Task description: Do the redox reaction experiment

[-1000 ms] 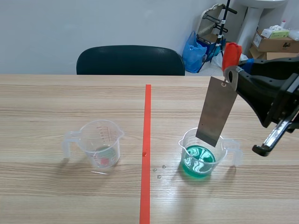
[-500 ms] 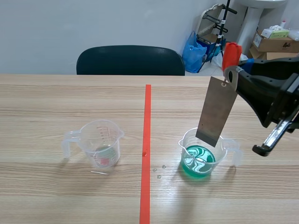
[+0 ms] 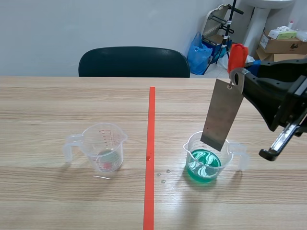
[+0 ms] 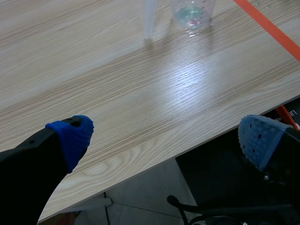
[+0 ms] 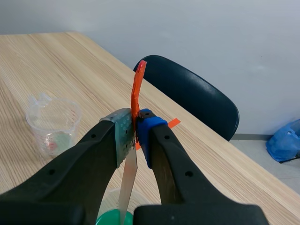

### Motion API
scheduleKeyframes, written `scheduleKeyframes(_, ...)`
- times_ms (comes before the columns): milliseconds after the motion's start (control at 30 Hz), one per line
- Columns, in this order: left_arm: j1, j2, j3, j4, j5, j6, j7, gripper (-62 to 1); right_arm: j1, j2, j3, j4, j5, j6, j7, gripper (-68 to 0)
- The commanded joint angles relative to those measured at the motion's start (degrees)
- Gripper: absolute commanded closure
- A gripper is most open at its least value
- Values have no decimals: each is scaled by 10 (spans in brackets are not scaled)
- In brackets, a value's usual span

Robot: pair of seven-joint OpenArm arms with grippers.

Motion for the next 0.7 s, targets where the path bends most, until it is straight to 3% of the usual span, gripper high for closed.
scheduleKeyframes(0, 1, 1, -3, 5, -4, 0, -13, -623, 5, 9, 2, 5, 6, -2, 10, -13)
scheduleKeyframes(667, 1, 1, -3, 5, -4, -1, -9, -623, 5, 9, 2, 5, 6, -2, 10, -13)
